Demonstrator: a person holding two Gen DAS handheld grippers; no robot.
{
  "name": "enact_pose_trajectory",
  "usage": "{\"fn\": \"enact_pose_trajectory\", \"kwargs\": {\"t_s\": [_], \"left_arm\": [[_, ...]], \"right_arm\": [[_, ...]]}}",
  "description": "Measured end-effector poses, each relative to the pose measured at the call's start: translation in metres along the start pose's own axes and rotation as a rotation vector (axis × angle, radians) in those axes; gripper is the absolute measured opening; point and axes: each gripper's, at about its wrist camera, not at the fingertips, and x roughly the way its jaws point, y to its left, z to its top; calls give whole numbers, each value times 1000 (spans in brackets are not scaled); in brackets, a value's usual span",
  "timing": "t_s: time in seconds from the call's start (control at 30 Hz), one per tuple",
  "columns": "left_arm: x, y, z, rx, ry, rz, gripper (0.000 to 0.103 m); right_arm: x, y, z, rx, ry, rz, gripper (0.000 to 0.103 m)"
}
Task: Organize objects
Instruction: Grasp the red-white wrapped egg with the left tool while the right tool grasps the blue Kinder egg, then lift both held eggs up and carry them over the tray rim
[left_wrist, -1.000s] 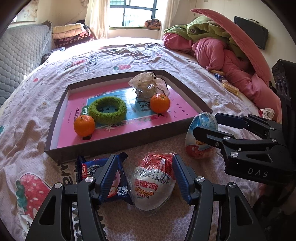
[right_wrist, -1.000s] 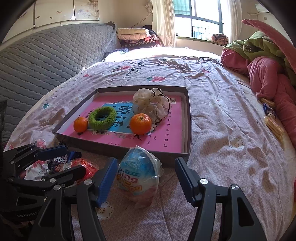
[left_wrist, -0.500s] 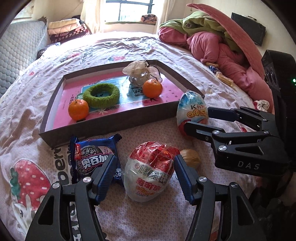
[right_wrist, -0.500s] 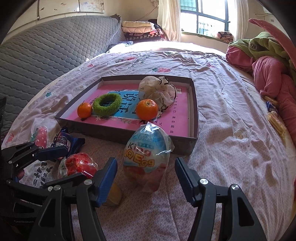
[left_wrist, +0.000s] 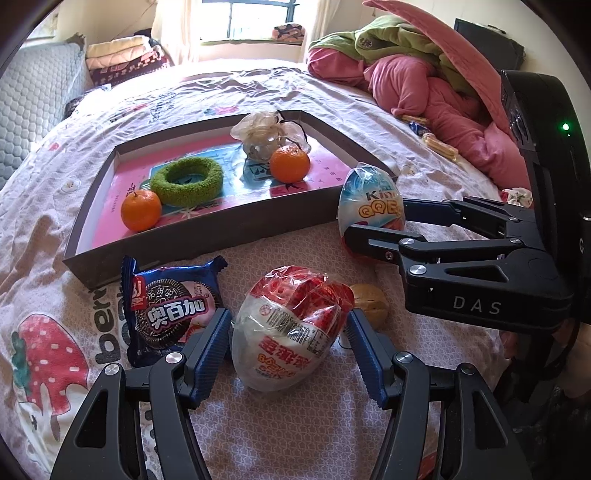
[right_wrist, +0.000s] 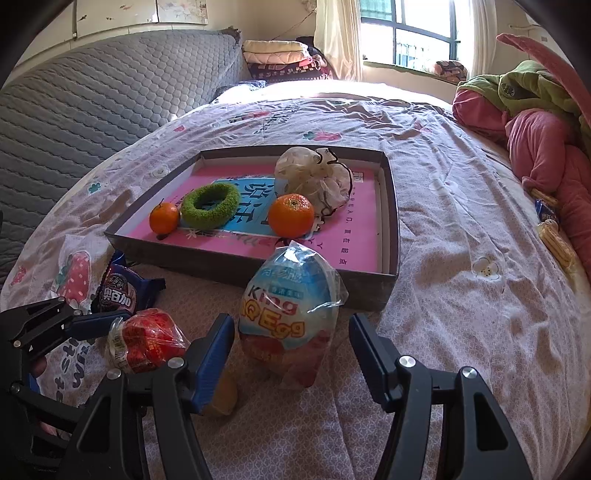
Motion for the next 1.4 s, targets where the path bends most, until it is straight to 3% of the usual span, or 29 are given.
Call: {"fn": "enact_pose_trajectory", "kwargs": {"t_s": [0.23,0.4,0.77,1.4], "left_arm": [[9,-1,-3,-6,33,-37,65],[11,-2,-3,-1,26,-49,62],[2,0,0,-10,1,-75,59],[-23,4,-3,-22,-47,-28,59]], "right_arm": [[3,2,0,-12,7,6,63],[3,2,0,-14,5,6,53],[-5,0,2,-7,-29,23,52],[-21,14,0,-45,-66,31,52]]}}
